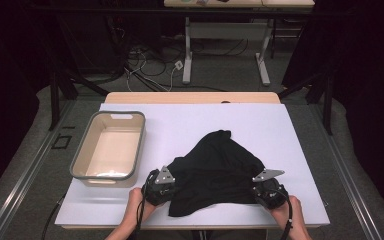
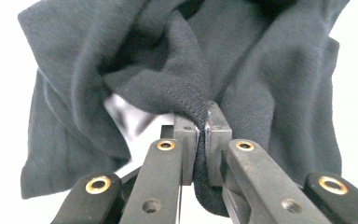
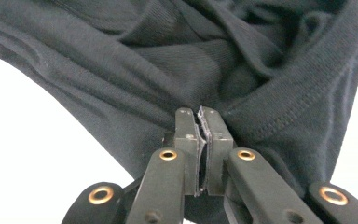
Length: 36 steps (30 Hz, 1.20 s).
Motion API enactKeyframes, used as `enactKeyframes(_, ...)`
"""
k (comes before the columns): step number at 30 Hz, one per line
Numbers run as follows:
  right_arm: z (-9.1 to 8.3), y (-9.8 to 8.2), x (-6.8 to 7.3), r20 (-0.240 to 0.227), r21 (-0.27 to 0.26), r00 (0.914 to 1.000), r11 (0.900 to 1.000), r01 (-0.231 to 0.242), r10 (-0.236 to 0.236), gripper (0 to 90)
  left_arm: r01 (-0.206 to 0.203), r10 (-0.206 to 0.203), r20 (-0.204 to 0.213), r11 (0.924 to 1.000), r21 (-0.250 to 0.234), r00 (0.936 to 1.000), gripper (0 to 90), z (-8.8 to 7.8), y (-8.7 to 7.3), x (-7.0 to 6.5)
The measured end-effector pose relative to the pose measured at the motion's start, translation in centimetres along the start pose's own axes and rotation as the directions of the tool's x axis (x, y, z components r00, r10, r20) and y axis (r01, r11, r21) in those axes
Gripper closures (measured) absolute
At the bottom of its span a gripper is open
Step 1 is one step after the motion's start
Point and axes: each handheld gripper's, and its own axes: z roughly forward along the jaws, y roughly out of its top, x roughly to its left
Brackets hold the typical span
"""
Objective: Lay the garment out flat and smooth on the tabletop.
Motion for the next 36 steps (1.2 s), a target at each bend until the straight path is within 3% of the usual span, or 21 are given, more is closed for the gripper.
enactKeyframes(4, -0.5, -0.3, -0.5, -0.003, 0.035, 0.9999, 0.999, -0.016, 0.017, 87.7, -0.012, 0.012, 0.008, 0.9995, 0.028, 0.9999, 87.4, -0.3, -0.3, -0.7)
enactKeyframes(7, -0.3, -0.3, -0.8, -0.020, 0.026, 0.9998, 1.000, -0.007, 0.008, 85.3, -0.017, 0.017, -0.005, 0.9990, 0.040, 0.9998, 86.3, 0.1, -0.3, -0.5)
enactKeyframes(10, -0.4, -0.1, -0.5, 0.000, 0.004, 0.9998, 1.000, 0.018, -0.018, 69.8, -0.019, 0.020, -0.045, 0.9993, 0.031, 0.9988, 71.3, 0.2, -0.1, -0.4)
enactKeyframes(12, -0.7, 0.1, -0.4, 0.013, -0.038, 0.9994, 0.999, 0.031, -0.031, 60.2, -0.012, 0.014, -0.063, 0.9995, 0.028, 0.9979, 57.4, 0.1, 0.2, -0.2)
enactKeyframes(14, -1.1, 0.4, -0.2, 0.044, -0.083, 0.9984, 0.996, 0.039, -0.035, 54.7, -0.016, 0.018, -0.076, 0.9996, 0.025, 0.9970, 50.9, 0.1, 0.5, -0.3)
enactKeyframes(17, -1.7, 1.1, 0.1, 0.072, -0.146, 0.9962, 0.988, 0.059, -0.048, 49.9, -0.014, 0.014, -0.079, 0.9999, 0.009, 0.9968, 45.8, 0.1, 0.7, -0.4)
enactKeyframes(20, -1.7, 1.6, 0.4, 0.069, -0.169, 0.9955, 0.983, 0.076, -0.065, 46.8, -0.009, 0.007, -0.081, 0.9997, -0.022, 0.9967, 42.1, -0.1, 1.1, -0.4)
enactKeyframes(23, -1.1, 2.1, 0.5, 0.112, -0.147, 0.9891, 0.983, 0.112, -0.096, 45.5, 0.001, -0.004, -0.073, 0.9994, -0.035, 0.9973, 39.8, -0.1, 1.5, -0.3)
enactKeyframes(25, -0.8, 2.3, 0.3, 0.128, -0.147, 0.9863, 0.981, 0.123, -0.104, 45.0, -0.004, 0.004, -0.067, 1.0000, -0.006, 0.9977, 38.5, 0.3, 1.5, -0.2)
enactKeyframes(28, -0.8, 2.6, -0.3, 0.141, -0.181, 0.9863, 0.977, 0.111, -0.086, 41.0, 0.008, -0.007, -0.052, 0.9999, 0.015, 0.9986, 40.0, 1.3, 1.4, 0.0)
enactKeyframes(31, -0.8, 2.4, -1.0, 0.150, -0.196, 0.9878, 0.978, 0.071, -0.042, 33.3, 0.011, -0.010, -0.041, 0.9995, 0.029, 0.9991, 51.2, 2.1, 1.3, 0.3)
enactKeyframes(36, -0.1, 1.8, -2.5, 0.160, -0.127, 0.9870, 0.991, 0.040, -0.019, 35.5, -0.006, 0.006, -0.032, 1.0000, 0.001, 0.9995, 75.1, 2.5, 1.4, 0.2)
